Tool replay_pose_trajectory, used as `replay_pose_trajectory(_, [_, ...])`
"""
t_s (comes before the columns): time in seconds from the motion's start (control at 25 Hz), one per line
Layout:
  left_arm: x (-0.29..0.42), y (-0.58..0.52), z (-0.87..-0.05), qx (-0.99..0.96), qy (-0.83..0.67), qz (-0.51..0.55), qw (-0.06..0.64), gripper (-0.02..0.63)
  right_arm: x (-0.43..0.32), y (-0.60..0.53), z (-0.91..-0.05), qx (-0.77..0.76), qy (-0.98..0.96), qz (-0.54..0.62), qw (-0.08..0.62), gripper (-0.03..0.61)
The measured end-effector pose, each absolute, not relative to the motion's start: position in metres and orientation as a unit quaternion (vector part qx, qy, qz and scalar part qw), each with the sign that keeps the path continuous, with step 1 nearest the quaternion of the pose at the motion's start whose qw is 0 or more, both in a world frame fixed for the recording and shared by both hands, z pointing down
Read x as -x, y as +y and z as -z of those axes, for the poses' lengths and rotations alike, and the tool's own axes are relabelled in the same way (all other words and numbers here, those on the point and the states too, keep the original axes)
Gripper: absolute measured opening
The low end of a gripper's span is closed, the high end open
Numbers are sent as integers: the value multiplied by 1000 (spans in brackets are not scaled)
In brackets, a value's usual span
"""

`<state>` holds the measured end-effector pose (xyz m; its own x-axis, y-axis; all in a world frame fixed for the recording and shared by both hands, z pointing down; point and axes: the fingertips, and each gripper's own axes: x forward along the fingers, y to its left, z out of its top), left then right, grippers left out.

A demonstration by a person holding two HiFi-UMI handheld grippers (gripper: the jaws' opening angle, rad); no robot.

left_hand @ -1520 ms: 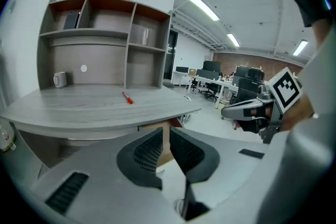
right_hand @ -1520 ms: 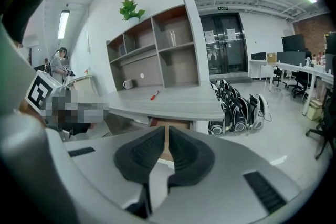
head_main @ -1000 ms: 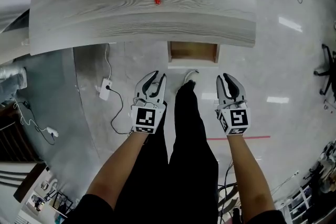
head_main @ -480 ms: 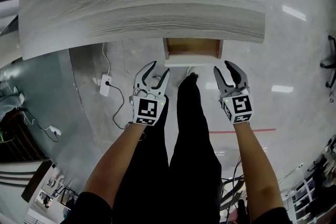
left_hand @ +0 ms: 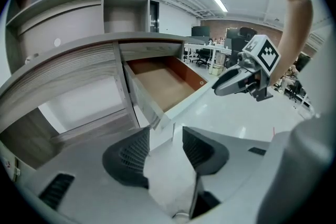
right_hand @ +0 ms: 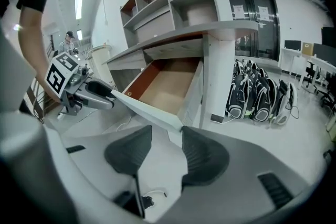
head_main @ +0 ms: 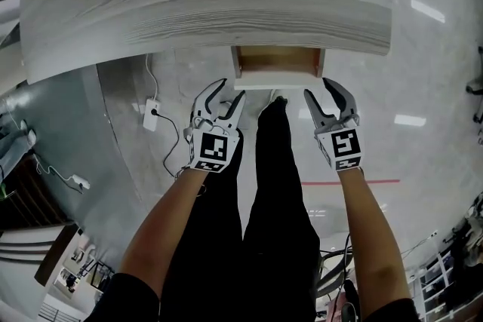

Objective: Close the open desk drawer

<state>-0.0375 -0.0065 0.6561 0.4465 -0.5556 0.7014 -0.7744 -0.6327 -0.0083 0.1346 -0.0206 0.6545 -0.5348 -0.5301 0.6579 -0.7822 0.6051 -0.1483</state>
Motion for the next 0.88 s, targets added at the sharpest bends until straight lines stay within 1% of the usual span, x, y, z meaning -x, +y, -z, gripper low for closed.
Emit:
replay_pose_trajectory(0.36, [35,-19,-672,-831,-405,-341,171,192,-128,-39,-672,-413,-842,-224,265,180])
replay_pose_trajectory(0.56, [22,-19,-679,-839,-390,-341,166,192,-134,-41,-679,-399,-847,-217,277,181])
replay_pose_trajectory(0.72, [24,-26,-685,-835,-398,-338,173,192,-130,-43,-682,-390,-853,-215,273,184])
replay_pose_trajectory(0.88, [23,-32,-687,-833,-403,-339,171,190,-130,-45,-681,-387,-850,-219,284,184])
